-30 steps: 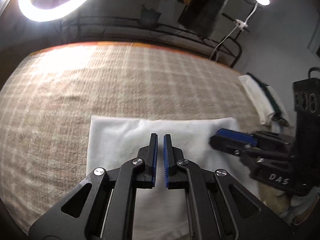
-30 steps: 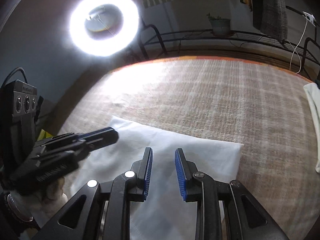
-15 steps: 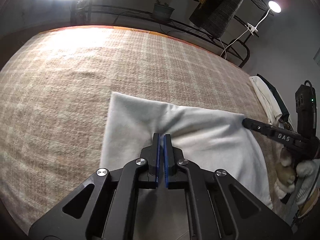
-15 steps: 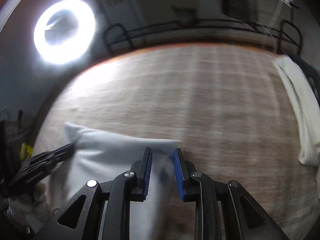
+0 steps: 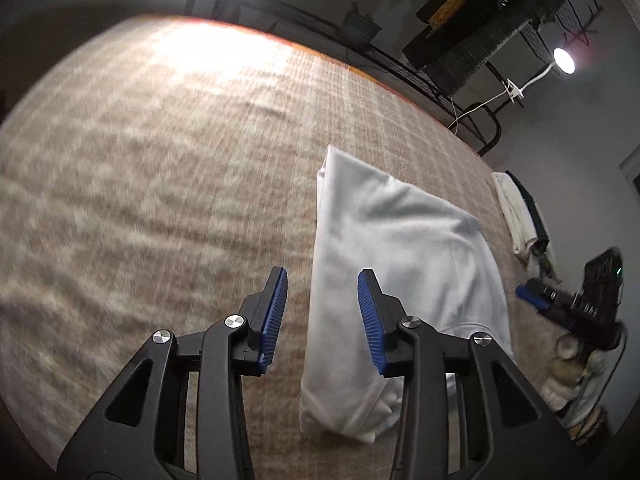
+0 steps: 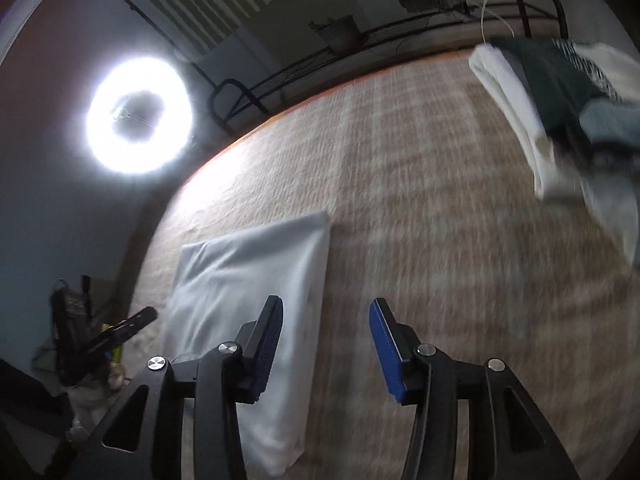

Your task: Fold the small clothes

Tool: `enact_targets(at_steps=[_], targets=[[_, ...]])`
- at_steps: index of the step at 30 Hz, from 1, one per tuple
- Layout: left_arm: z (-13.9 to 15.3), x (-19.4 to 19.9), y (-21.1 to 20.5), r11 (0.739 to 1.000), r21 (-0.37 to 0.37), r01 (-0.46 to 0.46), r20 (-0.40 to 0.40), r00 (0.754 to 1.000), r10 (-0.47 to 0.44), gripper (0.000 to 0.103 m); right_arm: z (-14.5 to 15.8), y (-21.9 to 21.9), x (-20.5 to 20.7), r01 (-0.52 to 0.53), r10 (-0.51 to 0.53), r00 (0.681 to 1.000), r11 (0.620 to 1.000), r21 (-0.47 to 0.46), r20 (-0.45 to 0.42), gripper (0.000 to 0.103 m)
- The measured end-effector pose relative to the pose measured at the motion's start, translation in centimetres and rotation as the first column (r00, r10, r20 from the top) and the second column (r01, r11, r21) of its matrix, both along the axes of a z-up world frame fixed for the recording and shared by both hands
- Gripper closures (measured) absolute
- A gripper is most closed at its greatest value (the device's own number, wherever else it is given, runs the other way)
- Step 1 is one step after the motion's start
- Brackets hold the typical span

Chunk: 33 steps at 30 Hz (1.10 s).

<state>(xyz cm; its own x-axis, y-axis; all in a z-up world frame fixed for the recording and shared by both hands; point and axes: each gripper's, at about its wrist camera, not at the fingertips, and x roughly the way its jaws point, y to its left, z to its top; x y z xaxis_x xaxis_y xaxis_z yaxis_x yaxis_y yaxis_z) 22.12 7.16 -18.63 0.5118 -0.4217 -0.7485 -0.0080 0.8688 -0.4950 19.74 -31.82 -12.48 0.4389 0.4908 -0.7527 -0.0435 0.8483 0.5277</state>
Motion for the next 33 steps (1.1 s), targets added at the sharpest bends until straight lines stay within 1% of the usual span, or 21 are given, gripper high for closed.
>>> enact_targets(at_steps=[3, 7, 10, 12, 13, 16, 17, 19, 21, 22, 24, 26, 27, 29, 30, 31, 33], targets=[[-1.1, 0.1, 0.8, 0.995, -0.095, -0.011, -0.057, 0.998, 0.006, 0.066, -0.8, 0.0, -1.7, 0.007, -0.006, 1.000, 0.998, 0.064, -0.025, 0.055], [-2.1, 0.5, 1.2, 0.982, -0.187, -0.033, -0.103, 0.995, 0.014, 0.066, -2.1, 0.1, -2.4, 0.004, 0.000, 0.999, 0.997, 0.077, -0.047, 0.055], [-2.5, 0.8, 1.3, 0.971, -0.233, -0.050, -0.103, 0.994, 0.026, 0.066, -3.2, 0.2, -2.7, 0.003, 0.005, 0.998, 0.993, 0.121, -0.070, 0.055], [-2.5, 1.2, 1.1, 0.969, -0.242, -0.049, -0.101, 0.995, 0.025, 0.066, -4.0, 0.7, -2.4, 0.005, 0.007, 0.997, 0.990, 0.144, -0.083, 0.055], [-2.4, 1.3, 0.8, 0.971, -0.235, -0.046, -0.095, 0.995, 0.024, 0.066, -4.2, 1.0, -2.4, 0.008, 0.004, 0.997, 0.988, 0.152, -0.080, 0.055], [-2.4, 1.8, -0.2, 0.974, -0.225, -0.023, -0.101, 0.995, 0.001, 0.073, -4.6, 1.7, -1.8, 0.015, 0.001, 0.997, 0.981, 0.195, -0.080, 0.055], [-2.3, 1.8, -0.5, 0.978, -0.209, -0.022, -0.094, 0.996, 0.002, 0.075, -4.7, 2.1, -1.8, 0.013, 0.004, 0.997, 0.978, 0.207, -0.079, 0.055], [-2.3, 2.0, -1.0, 0.982, -0.190, -0.019, -0.095, 0.995, 0.001, 0.079, -4.7, 3.1, -1.7, 0.006, 0.009, 0.997, 0.979, 0.203, -0.074, 0.056], [-2.1, 2.1, -1.5, 0.985, -0.171, -0.020, -0.090, 0.996, 0.004, 0.080, -4.4, 4.0, -1.2, 0.003, 0.010, 0.998, 0.982, 0.188, -0.064, 0.057], [-2.1, 2.2, -1.7, 0.987, -0.161, -0.016, -0.087, 0.996, 0.002, 0.082, -4.4, 4.4, -1.0, -0.004, 0.017, 0.998, 0.981, 0.193, -0.066, 0.064], [-2.0, 2.1, -2.1, 0.991, -0.136, -0.006, -0.082, 0.997, -0.006, 0.085, -4.6, 5.1, -0.7, -0.014, 0.031, 0.996, 0.982, 0.191, -0.087, 0.066], [-1.8, 2.1, -2.5, 0.995, -0.100, 0.000, -0.074, 0.997, -0.007, 0.089, -4.4, 5.9, -0.7, -0.027, 0.039, 0.996, 0.987, 0.159, -0.075, 0.069], [-1.7, 2.0, -2.7, 0.996, -0.086, 0.003, -0.068, 0.998, -0.009, 0.091, -4.1, 6.2, 0.0, -0.029, 0.041, 0.996, 0.988, 0.149, -0.075, 0.074], [-1.2, 1.8, -3.1, 0.998, -0.054, 0.010, -0.053, 0.998, -0.013, 0.093, -3.9, 6.7, -0.1, -0.032, 0.041, 0.996, 0.993, 0.118, -0.075, 0.081], [-0.9, 1.7, -3.4, 0.999, -0.034, 0.014, -0.044, 0.999, -0.016, 0.094, -3.8, 6.8, 0.0, -0.032, 0.040, 0.996, 0.994, 0.103, -0.075, 0.088], [-0.6, 1.5, -3.6, 1.000, -0.020, 0.018, -0.034, 0.999, -0.019, 0.094, -3.5, 7.0, 0.0, -0.035, 0.041, 0.997, 0.996, 0.086, -0.071, 0.094], [0.1, 1.2, -4.2, 1.000, 0.009, 0.025, -0.010, 1.000, -0.025, 0.095, -2.8, 7.7, 0.0, -0.047, 0.049, 0.998, 0.998, 0.045, -0.050, 0.096]])
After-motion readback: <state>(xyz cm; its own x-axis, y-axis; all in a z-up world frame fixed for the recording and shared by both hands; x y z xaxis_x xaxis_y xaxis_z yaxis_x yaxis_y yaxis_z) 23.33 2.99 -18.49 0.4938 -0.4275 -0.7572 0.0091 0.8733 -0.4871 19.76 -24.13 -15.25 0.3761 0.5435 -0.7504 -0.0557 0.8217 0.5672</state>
